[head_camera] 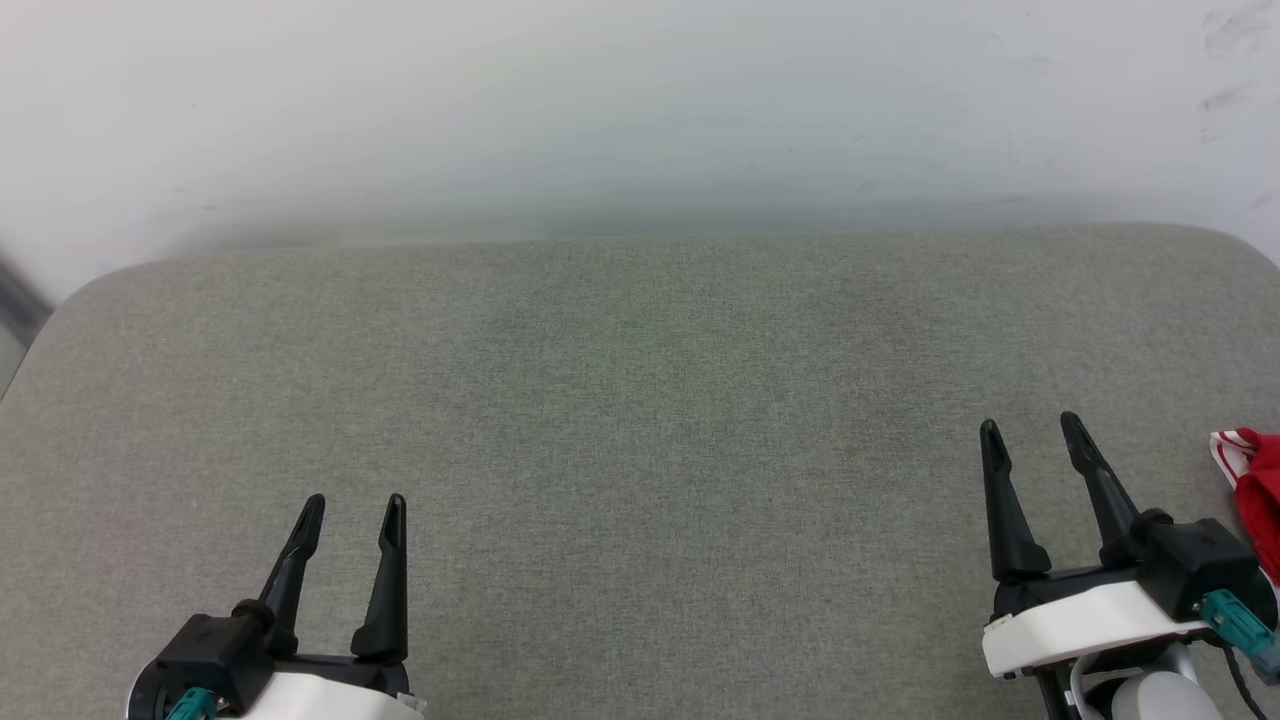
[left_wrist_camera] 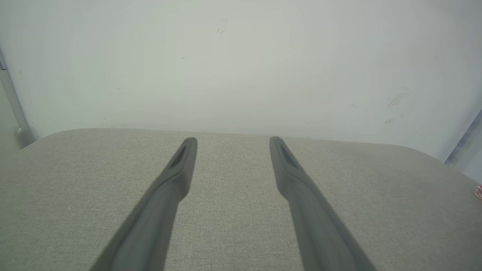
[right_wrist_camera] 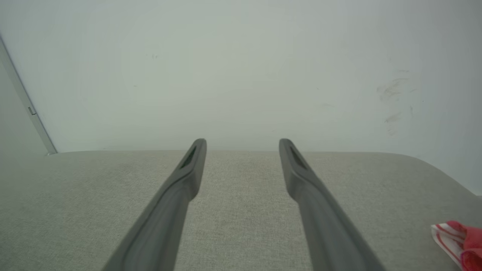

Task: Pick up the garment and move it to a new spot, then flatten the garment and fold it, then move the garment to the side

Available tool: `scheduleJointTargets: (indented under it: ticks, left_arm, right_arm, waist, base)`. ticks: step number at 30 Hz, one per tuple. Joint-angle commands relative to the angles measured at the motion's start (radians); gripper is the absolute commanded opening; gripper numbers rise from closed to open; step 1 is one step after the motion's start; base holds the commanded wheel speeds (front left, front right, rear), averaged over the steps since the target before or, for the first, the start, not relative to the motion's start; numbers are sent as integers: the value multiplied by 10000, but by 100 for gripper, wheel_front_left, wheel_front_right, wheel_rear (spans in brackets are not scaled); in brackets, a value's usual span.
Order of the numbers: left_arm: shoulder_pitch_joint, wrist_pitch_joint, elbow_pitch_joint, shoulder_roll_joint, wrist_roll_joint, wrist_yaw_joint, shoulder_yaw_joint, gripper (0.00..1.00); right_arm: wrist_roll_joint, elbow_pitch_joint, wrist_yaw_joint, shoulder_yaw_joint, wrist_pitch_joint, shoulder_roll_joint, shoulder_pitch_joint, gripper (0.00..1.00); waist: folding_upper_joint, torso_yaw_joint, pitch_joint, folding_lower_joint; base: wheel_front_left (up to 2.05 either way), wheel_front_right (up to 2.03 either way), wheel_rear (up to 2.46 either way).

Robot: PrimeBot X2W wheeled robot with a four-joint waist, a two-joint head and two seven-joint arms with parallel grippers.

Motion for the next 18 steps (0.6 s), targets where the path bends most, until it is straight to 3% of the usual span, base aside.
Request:
scheduleJointTargets:
  ticks: [1,2,3,8,18]
  left_arm:
    - [68,-22,-18,-20,3,-14,16,100]
    - [71,-22,-27,-30,-16,-14,25,100]
    - [0,0,-19,-8,-18,0,11,0]
    - [128,29,362,-49,-181,4,-35,0]
    - [-152,440,642,-31,-2115,14,12,0]
  right_arm:
    - [35,-46,-7,11,-27,39,169,100]
    - [35,-52,-7,15,-29,39,168,100]
    - [37,-11,0,10,-2,0,7,0]
    - [213,381,0,10,39,0,161,0]
    - [2240,485,-1,-109,525,-20,79,0]
  waist:
    - [-1,-1,6,0]
    - [-1,-3,7,0]
    - [-1,-3,7,0]
    - [-1,-5,6,0]
    - [-1,-13,-10,0]
  base:
    - [0,0,0]
    - [0,0,0]
    - [0,0,0]
    - [0,0,0]
    - [0,0,0]
